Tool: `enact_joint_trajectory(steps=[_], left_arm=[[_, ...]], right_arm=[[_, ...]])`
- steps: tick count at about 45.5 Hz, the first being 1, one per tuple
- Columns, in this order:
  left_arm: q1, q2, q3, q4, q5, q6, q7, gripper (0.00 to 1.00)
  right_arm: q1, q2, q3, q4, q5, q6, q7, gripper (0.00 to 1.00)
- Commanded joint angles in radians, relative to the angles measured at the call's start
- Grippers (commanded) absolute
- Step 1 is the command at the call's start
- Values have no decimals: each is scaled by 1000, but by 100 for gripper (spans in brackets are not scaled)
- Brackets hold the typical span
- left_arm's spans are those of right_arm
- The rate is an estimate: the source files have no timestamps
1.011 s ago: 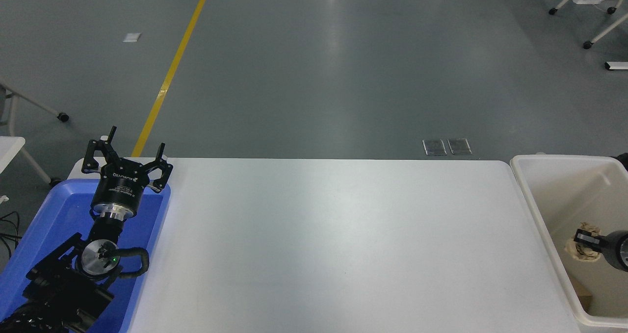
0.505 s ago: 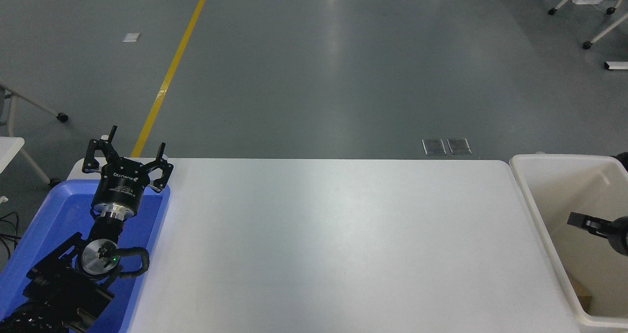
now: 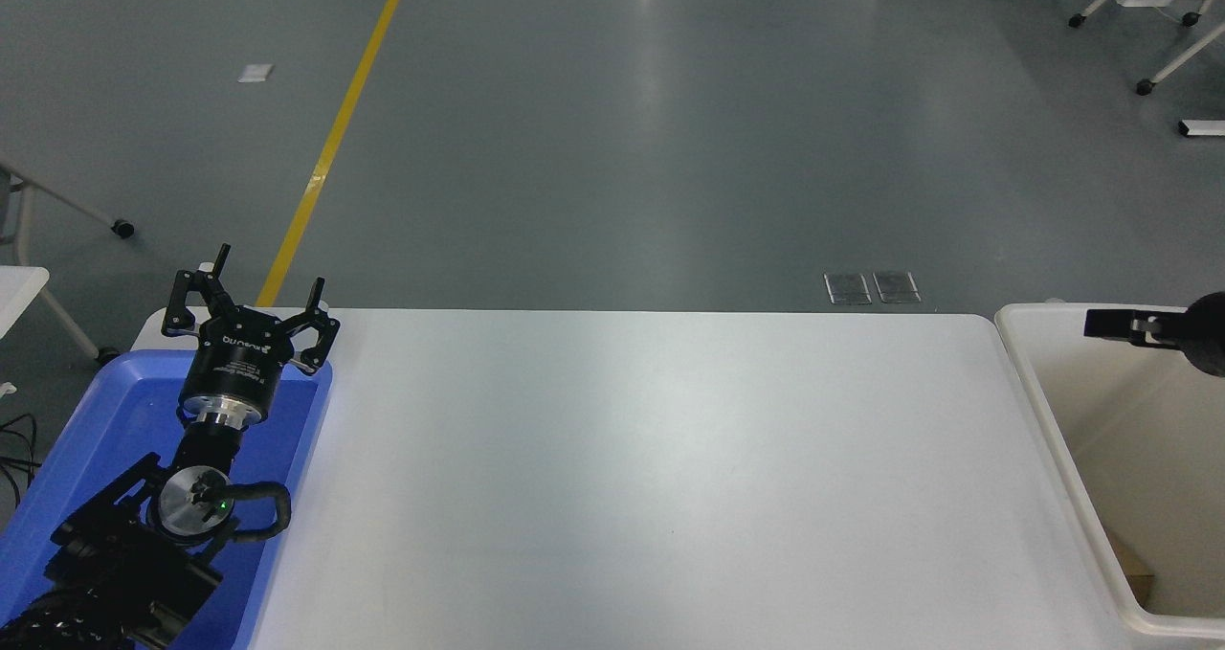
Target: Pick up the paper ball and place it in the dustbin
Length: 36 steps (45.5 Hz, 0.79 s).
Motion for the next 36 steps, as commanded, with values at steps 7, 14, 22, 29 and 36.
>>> enact_joint_trajectory(steps=[7, 14, 22, 29, 36], left_arm=[[2, 0, 0, 1, 0, 1, -3, 100], [2, 0, -2, 1, -2, 3, -4, 100], [4, 0, -2, 1, -2, 3, -4, 100], [4, 0, -2, 1, -2, 4, -4, 100], [2, 0, -2, 1, -2, 3, -4, 100]], right_arm=[[598, 307, -241, 393, 433, 448, 2, 100], [665, 402, -179, 447, 516, 486, -2, 100], [684, 489, -158, 459, 578, 486, -2, 100], [684, 529, -156, 458, 589, 486, -2, 100], [670, 535, -158, 450, 589, 486, -2, 100]])
